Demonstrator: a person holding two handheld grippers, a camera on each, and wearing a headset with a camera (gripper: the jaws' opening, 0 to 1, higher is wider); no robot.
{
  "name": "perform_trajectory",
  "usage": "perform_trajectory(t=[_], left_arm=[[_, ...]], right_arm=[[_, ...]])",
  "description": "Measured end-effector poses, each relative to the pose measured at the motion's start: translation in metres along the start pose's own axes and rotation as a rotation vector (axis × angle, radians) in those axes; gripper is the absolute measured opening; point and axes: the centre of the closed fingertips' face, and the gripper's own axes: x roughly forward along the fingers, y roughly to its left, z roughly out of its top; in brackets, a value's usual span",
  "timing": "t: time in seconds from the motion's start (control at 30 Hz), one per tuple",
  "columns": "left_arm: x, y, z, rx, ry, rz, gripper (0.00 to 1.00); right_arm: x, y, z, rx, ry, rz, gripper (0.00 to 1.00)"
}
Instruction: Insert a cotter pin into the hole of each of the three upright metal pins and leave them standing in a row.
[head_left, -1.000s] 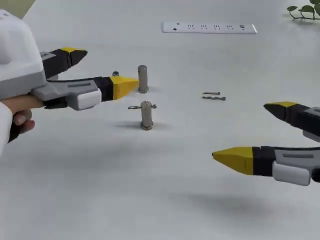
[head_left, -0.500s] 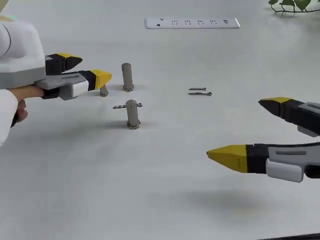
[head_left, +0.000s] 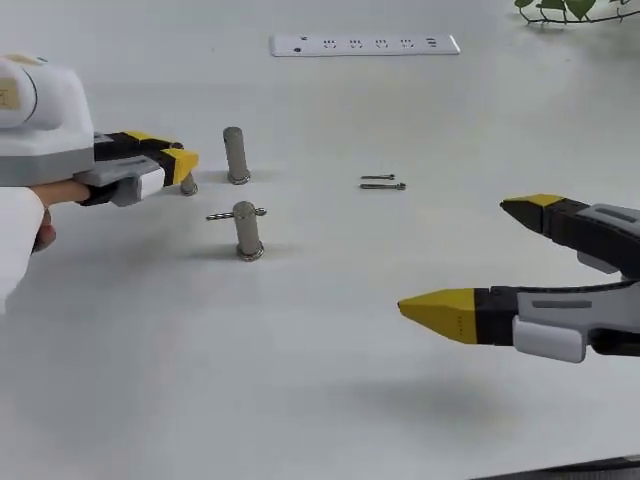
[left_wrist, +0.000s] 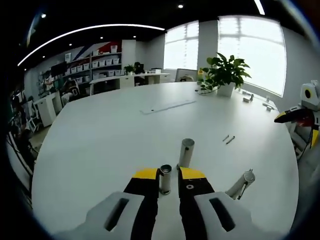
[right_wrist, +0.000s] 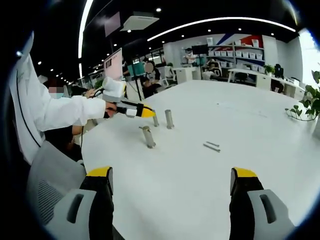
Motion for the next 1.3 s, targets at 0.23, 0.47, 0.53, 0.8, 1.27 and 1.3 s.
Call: perform_trajectory(t=[0.23,0.47,0.53,0.8,1.27,1.3], left_arm=[[-0.001,-0.001,0.002,0.001,-0.010,-0.004,0.06],[-0.007,-0.006,0.008,-0.024,-0.037,-0.024,0.06],[-0.009,-0.008,0.009,-0.003,-0.037,-0.023,0.05],[-0.021,-0.012,0.022,0.029,-0.048,-0.012,0.05],[-0.049,-0.041,0.069,0.072,-0.116,-0.059,0.05],[-0.052,-0.046,0.073,0.075,-0.123,-0.071,0.05]], right_arm=[[-0.003,-0.001,-0.001,0.006,0.000,-0.005,0.95],[-0.002,0.000,0.000,0.003,0.002,-0.005,0.95],[-0.002,0.001,0.000,0.004,0.003,0.000,0.95],[-0.002,0.001,0.002,0.000,-0.003,0.005,0.94],[-0.003,-0.002,0.002,-0.001,-0.012,0.006,0.94],[-0.003,-0.001,0.002,-0.001,-0.012,0.007,0.94]])
